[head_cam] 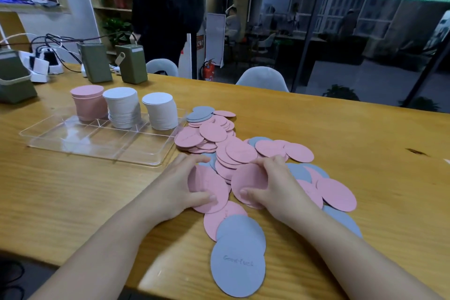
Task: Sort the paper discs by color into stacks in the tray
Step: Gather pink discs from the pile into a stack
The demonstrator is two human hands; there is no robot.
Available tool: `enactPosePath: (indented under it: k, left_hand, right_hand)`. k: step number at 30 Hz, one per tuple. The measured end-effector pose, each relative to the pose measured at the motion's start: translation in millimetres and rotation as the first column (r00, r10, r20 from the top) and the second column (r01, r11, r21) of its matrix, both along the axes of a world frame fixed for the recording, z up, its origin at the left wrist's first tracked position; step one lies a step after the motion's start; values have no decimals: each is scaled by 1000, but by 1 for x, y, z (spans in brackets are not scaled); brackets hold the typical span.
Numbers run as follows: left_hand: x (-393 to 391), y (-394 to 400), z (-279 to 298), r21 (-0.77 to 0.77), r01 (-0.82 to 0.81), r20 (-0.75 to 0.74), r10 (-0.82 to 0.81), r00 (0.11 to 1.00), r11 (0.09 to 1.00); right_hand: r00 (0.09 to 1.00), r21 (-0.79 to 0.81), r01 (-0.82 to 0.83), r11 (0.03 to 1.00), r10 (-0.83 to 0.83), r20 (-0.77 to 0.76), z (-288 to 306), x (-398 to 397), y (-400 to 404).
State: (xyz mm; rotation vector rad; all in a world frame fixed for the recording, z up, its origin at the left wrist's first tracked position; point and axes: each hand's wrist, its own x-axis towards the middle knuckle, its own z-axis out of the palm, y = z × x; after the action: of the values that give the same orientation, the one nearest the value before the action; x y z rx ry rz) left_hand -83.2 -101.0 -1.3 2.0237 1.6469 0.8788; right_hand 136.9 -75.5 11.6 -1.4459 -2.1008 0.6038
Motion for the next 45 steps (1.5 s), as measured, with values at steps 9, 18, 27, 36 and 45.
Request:
enactPosePath:
  k: [9, 18, 27, 36, 45]
  left_hand:
    - [5, 10, -9, 60, -79, -200, 90, 976, 995]
    - [6, 3, 4, 156, -183, 313, 127, 941, 971]
    - [10, 3, 2, 150, -99, 303, 50, 952, 984]
    - [11, 3, -1, 171, -97, 261, 50, 964, 981]
    - [0, 3, 2, 290, -245, 300, 155, 941, 925]
  right_hand:
    - [961, 75, 62, 995, -39, -274, 1, 5, 6]
    - [891, -99, -10, 995, -36, -452, -1, -9, -1]
    - [889, -184, -26, 983, -62, -454, -3, -25, -1]
    - [987, 152, -152, 977, 160, -36, -5, -34, -6]
    - [957, -90, -199, 976, 213, 195, 20, -33, -21]
